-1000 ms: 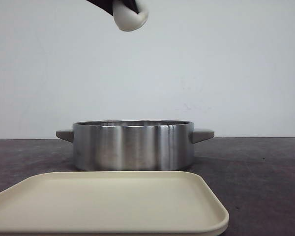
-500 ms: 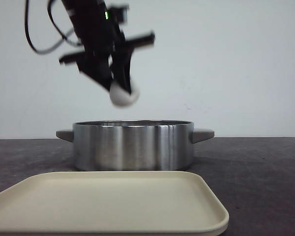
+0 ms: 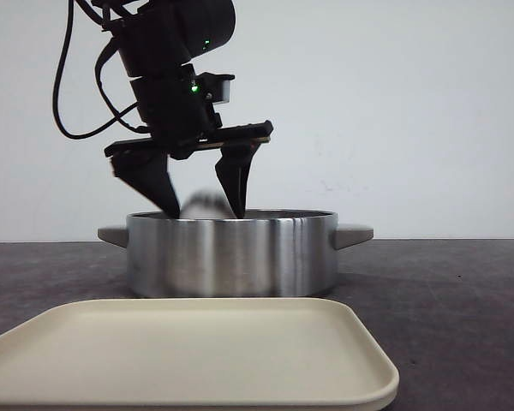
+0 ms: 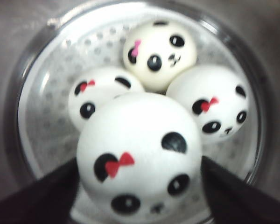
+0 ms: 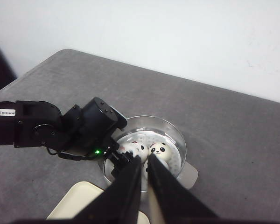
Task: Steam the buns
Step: 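Lower the bun with the left gripper into the steamer and release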
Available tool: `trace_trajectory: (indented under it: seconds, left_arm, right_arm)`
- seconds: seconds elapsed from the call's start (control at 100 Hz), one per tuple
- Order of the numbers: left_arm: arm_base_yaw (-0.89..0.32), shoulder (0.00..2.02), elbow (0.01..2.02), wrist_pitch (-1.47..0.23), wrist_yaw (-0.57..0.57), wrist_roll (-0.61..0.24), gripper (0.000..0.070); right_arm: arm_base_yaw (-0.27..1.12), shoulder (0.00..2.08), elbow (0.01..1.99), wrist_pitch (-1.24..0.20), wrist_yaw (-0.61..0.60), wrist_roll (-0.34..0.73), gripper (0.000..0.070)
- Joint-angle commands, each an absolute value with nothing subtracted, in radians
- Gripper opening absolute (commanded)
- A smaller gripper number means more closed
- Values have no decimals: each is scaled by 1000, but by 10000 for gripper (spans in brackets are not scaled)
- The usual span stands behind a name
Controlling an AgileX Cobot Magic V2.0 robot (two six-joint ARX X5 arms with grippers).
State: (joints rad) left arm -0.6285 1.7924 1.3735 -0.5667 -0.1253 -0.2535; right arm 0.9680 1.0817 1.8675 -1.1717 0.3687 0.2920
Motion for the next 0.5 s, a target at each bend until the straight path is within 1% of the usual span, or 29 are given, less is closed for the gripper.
trace_trajectory:
  seconds: [0.0, 0.14, 0.19, 0.32, 0.42, 0.49]
  left_arm:
    - [-635, 1805, 1391, -582, -122, -255, 573]
    - [-635, 1803, 1411, -651, -123, -255, 573]
    - [-634, 1795, 1427, -683, -123, -255, 553]
    - [-634, 1715, 1443, -678, -134, -260, 531]
    - [-637, 1599, 1443, -643, -158, -262, 373]
    - [-637, 1505, 1443, -631, -158, -262, 287]
  right_arm:
    - [979, 1091, 1885, -1169, 372, 301, 17]
    - [979, 1091, 1885, -1172, 372, 304, 17]
    - [979, 1091, 1885, -1177, 379, 303, 17]
    - [979, 1101, 1879, -1214, 465, 302, 17]
    - [980, 1102, 1845, -1209, 496, 301, 17]
    - [980, 1092, 1800, -1186, 523, 301, 17]
